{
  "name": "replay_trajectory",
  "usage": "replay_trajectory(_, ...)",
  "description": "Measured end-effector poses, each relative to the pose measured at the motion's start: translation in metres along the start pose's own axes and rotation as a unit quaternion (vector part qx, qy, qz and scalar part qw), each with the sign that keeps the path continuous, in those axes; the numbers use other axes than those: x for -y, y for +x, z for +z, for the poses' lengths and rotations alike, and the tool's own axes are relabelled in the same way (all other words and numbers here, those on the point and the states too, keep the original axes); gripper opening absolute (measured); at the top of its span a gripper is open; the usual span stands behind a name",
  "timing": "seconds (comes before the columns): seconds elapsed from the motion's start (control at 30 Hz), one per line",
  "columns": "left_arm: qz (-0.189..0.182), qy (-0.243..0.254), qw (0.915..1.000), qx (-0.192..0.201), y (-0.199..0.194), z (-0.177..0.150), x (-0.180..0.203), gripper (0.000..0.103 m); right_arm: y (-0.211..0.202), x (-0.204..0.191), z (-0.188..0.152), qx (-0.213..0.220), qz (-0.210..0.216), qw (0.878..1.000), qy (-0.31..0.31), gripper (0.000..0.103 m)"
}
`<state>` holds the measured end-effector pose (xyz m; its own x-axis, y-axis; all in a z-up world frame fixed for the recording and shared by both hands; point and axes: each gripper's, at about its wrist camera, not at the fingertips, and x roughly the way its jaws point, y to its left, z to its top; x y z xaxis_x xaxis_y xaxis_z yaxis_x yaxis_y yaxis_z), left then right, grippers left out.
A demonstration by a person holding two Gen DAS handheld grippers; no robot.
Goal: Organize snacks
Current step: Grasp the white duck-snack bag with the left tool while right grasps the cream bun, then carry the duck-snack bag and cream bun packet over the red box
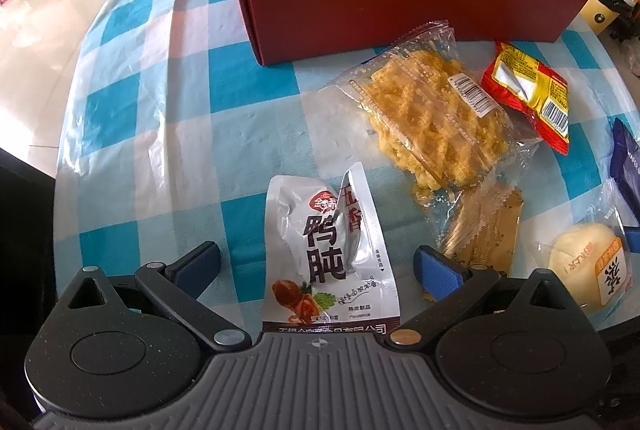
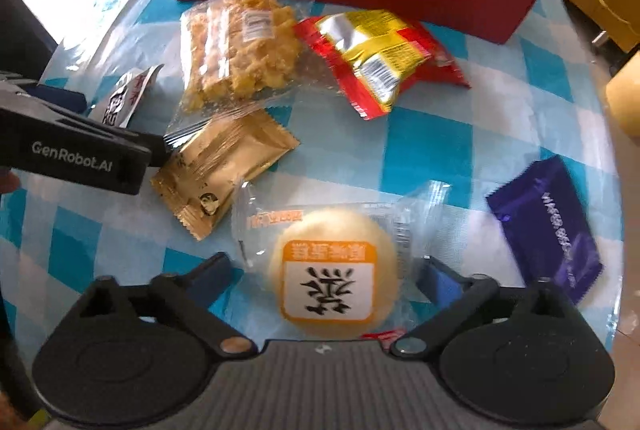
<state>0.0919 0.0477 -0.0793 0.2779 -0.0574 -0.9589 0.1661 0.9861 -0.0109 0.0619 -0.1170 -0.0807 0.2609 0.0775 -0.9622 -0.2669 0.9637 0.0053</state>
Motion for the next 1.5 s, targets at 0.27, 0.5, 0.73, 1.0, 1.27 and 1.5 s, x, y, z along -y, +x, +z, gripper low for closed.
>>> replay_trajectory(0.27,0.001,-0.006,0.9998,0.018,0.0,-0.006,0.003,0.103,-0.012,0.001,-0.006,0.003,0.002,1.0,-0.014,0.075)
replay_trajectory(0.5,0.003,-0.027,0.9992,0.03,-0.005,0.0,-0.007,0.093,-0.012,0.0,-0.004,0.01,0.004,1.0,-0.01,0.073)
replay_trajectory(0.73,0.004,-0.036,0.9987,0.035,-0.015,0.001,0.001,0.062,-0.022,0.008,-0.004,0.02,0.007,1.0,0.001,0.073)
replay_trajectory(1.0,-0.017,-0.052,0.9977,0.041,-0.023,0.004,-0.001,0.061,-0.03,0.014,-0.001,0.035,0.007,0.999,0.014,0.07)
replay_trajectory(1.27,-0.031,-0.045,0.9972,0.05,-0.031,0.007,0.005,0.061,-0.036,0.02,0.007,0.048,0.001,0.998,0.03,0.07)
replay_trajectory(1.5,-0.029,-0.028,0.9968,0.069,-0.039,0.011,0.015,0.061,-0.042,0.024,0.016,0.065,-0.003,0.997,0.039,0.07)
